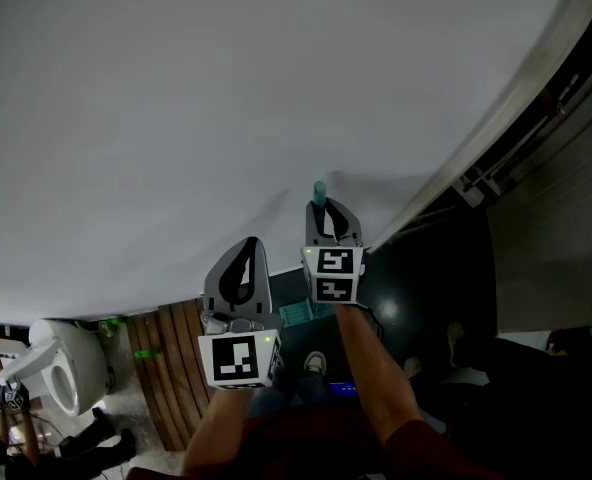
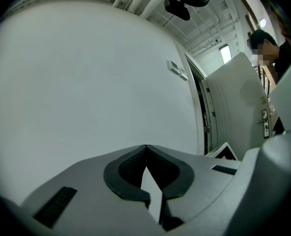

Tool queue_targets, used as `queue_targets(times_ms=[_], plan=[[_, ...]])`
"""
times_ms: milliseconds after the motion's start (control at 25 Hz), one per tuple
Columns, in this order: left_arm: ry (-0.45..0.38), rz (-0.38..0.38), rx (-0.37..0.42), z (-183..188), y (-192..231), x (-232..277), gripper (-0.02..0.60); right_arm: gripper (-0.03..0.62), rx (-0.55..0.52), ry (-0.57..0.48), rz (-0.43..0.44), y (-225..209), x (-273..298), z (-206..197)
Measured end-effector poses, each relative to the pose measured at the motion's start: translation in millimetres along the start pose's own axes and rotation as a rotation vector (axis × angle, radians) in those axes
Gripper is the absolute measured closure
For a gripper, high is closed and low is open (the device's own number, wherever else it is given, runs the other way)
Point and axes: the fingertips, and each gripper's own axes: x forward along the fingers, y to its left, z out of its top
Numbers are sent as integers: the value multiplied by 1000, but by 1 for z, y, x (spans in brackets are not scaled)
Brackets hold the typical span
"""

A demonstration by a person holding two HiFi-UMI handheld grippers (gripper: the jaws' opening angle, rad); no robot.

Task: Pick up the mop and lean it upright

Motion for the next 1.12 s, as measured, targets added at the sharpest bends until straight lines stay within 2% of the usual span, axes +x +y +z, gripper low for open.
queue_targets(times_ms=[280,520,1000,1120], plan=[[-4,-13,1,-6,-6,-12,568,488,12,-25,-17,3,-46,-11],[2,-6,4,-10,-4,6,568,490,19,-30,-33,-8,-52,-14],[-15,-20,11,-3,-8,-4,569,490,2,-37,-25,-1,-80,-15],[-19,-19,12,6,-9,-8,569,491,10,-38,-18,3,-91,-5]])
